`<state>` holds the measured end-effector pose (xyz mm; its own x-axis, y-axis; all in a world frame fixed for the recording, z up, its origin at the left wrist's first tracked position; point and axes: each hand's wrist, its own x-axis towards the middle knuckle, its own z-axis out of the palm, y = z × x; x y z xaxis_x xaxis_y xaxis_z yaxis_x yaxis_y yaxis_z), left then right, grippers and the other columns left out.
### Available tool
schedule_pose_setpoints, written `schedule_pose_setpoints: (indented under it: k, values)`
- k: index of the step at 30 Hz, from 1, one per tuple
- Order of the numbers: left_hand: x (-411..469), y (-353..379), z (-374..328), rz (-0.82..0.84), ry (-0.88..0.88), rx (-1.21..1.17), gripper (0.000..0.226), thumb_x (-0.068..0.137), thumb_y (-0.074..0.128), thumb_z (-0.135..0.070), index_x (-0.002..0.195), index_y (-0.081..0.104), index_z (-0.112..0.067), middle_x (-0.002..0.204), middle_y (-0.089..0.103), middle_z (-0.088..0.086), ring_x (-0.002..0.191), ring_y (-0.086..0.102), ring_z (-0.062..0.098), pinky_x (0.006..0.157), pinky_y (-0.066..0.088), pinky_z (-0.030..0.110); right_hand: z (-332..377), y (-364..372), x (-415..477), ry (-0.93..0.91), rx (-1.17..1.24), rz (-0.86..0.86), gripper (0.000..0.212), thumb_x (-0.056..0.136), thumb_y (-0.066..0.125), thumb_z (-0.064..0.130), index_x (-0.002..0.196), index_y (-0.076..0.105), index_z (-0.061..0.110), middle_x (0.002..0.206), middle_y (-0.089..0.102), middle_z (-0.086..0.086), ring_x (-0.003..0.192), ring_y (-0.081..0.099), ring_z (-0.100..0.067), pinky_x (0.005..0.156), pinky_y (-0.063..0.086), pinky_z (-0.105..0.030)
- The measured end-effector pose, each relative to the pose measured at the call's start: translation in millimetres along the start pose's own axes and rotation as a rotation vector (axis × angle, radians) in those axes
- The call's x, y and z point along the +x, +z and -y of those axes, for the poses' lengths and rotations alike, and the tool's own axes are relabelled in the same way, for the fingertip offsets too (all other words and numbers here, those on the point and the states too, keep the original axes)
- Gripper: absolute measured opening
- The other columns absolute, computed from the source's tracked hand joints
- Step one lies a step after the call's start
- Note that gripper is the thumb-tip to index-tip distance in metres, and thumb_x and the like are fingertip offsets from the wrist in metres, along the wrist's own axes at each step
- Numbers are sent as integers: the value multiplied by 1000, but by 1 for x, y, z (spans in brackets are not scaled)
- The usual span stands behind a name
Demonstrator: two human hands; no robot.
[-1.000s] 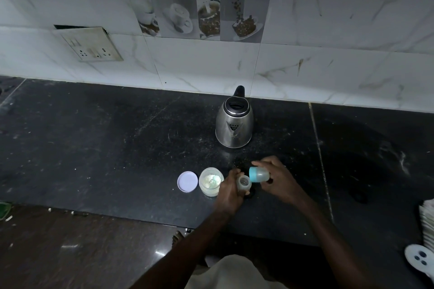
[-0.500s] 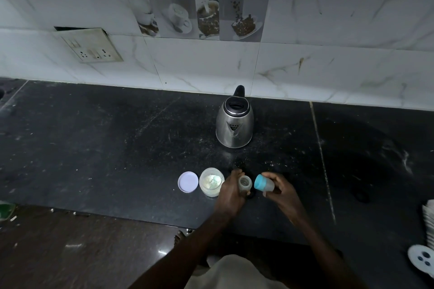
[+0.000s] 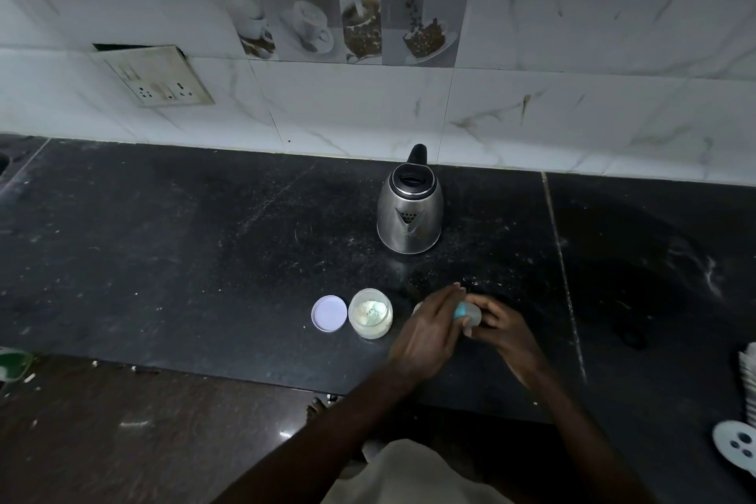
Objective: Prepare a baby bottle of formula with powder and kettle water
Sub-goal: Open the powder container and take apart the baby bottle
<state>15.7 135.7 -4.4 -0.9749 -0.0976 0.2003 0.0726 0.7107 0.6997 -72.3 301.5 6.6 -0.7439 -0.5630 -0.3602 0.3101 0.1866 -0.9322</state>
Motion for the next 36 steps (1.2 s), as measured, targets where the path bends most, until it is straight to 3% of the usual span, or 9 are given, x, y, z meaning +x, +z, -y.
schedule_pose_setpoints:
  k: [6, 11, 15, 19, 21, 24, 29, 34, 36]
  values:
    - [5, -5, -8, -1, 34, -29, 47, 111, 47, -31, 153, 42, -9, 149, 46, 8, 134, 50, 22, 114, 42, 32, 19, 0, -6, 61, 241, 36, 36, 99, 67, 9, 136, 66, 8, 132, 70, -20, 123, 67, -32, 107, 52, -47]
    - [4, -5, -18, -108, -124, -136, 51, 109, 36, -53, 137, 49, -13, 128, 47, 1, 110, 57, 17, 94, 52, 39, 29, 11, -8, 96, 264, -73, 31, 100, 65, 16, 130, 69, 5, 126, 73, -18, 123, 68, -34, 103, 55, -44]
    - [7, -5, -31, -298, -287, -240, 45, 108, 32, -56, 106, 53, -16, 99, 55, -3, 87, 57, 11, 78, 48, 40, 34, 16, -11, 32, 122, -74, 35, 97, 70, 20, 128, 70, 5, 123, 76, -13, 120, 70, -31, 99, 56, -43]
    - [16, -5, -43, -376, -389, -205, 45, 109, 25, -54, 91, 48, -20, 81, 52, -7, 73, 53, 11, 68, 43, 35, 38, 21, -13, 13, 70, -146, 25, 100, 68, 29, 117, 76, 13, 116, 77, -10, 112, 73, -29, 90, 61, -46]
    - [18, -2, -48, -389, -382, -199, 45, 110, 22, -52, 89, 47, -21, 78, 52, -7, 71, 53, 13, 67, 44, 37, 41, 28, -12, 52, 28, -232, 29, 101, 66, 43, 107, 76, 16, 107, 77, -11, 99, 76, -28, 78, 64, -46]
    - [15, 3, -53, -368, -353, -204, 44, 111, 22, -46, 87, 48, -20, 76, 53, -7, 68, 53, 13, 67, 42, 35, 47, 40, -8, 145, -227, -309, 46, 99, 56, 64, 99, 72, 20, 88, 75, -7, 69, 72, -20, 55, 55, -32]
    - [19, 9, -54, -402, -492, -153, 37, 109, 31, -28, 82, 53, -14, 69, 60, 3, 63, 56, 20, 62, 36, 32, 42, 50, 0, 130, -483, -464, 36, 108, 44, 45, 96, 68, 22, 91, 69, 1, 90, 68, -22, 75, 43, -34]
    - [23, 3, -61, -282, -628, -156, 41, 107, 38, -19, 78, 65, -5, 74, 71, 15, 72, 66, 31, 70, 47, 42, 38, 53, -6, 2, -660, -567, 30, 107, 46, 31, 84, 60, 18, 71, 59, 3, 67, 59, -25, 55, 33, -28]
    - [28, -4, -59, -59, -680, -113, 27, 94, 53, -21, 75, 70, -10, 67, 70, 6, 61, 69, 22, 59, 53, 31, 38, 48, -10, -162, -719, -549, 30, 105, 47, 39, 90, 59, 17, 68, 58, 6, 60, 58, -17, 53, 34, -28]
